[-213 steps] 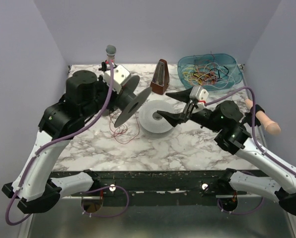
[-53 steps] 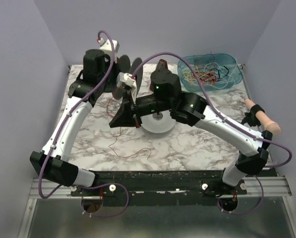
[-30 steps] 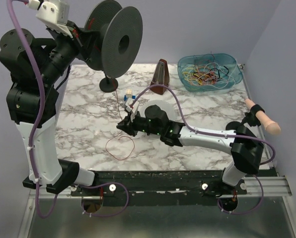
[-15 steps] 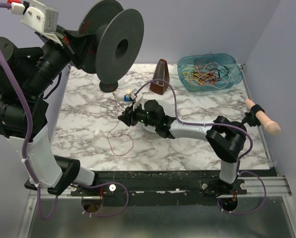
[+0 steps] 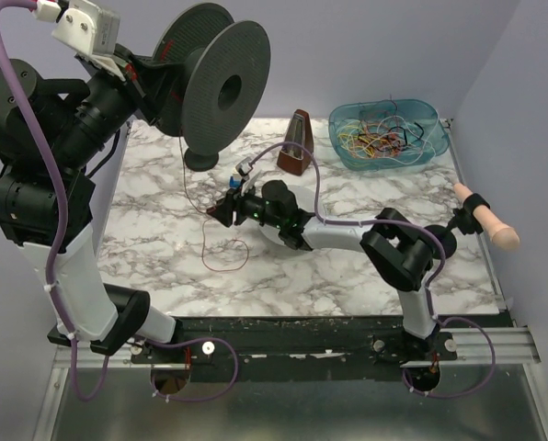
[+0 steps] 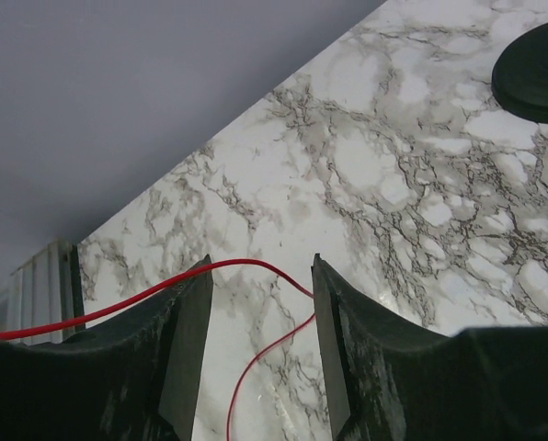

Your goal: Wrap the cables

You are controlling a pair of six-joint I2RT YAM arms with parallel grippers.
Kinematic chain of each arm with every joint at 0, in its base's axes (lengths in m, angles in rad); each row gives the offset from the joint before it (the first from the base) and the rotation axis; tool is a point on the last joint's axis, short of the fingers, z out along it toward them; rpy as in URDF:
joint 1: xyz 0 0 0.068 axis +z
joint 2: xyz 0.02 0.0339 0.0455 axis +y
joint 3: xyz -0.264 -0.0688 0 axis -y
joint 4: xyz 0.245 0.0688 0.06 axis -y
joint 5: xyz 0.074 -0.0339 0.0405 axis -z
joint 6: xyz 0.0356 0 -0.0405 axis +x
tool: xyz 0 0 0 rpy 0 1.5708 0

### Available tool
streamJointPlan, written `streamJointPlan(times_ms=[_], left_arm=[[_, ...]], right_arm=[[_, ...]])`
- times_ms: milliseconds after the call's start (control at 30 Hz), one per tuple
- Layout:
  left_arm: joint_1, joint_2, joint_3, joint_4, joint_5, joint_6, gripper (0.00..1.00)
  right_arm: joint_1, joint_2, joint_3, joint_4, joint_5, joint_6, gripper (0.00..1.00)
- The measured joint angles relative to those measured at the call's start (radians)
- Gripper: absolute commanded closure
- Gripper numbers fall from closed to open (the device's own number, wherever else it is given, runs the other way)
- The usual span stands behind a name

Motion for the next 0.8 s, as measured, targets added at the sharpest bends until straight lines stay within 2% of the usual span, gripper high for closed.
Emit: streamJointPlan(times_ms=[33,100,200,300,467,667,800], left_arm=[[0.0,0.003,0.0,0.0,0.001,0.0,1.0],[0.0,0.008,0.0,0.0,0.004,0.0,1.0],[0.0,0.013,0.001,0.0,0.007,0.0,1.0],[0.0,0.017,0.004,0.0,0.014,-0.001,1.0],[0.001,0.011,-0.009,-0.016,0.037,0.011,1.0],[0.001,-0.039,-0.107,-0.139,0.098,0.092,1.0],[0.001,-0.049,-0.119,-0.225,0.164,0.156,1.0]], right_arm=[[-0.003,0.01,0.008,0.005,-0.001,0.01,0.45],[-0.008,0.032,0.025,0.012,-0.005,0.026,0.56],[-0.023,0.07,0.05,0.026,-0.021,0.043,0.83],[-0.033,0.095,0.055,0.057,-0.033,0.069,0.99],[-0.066,0.079,-0.014,0.155,-0.025,0.121,0.99],[-0.126,-0.096,-0.263,0.207,0.023,0.134,0.99],[-0.165,-0.2,-0.335,0.24,0.066,0.118,0.99]])
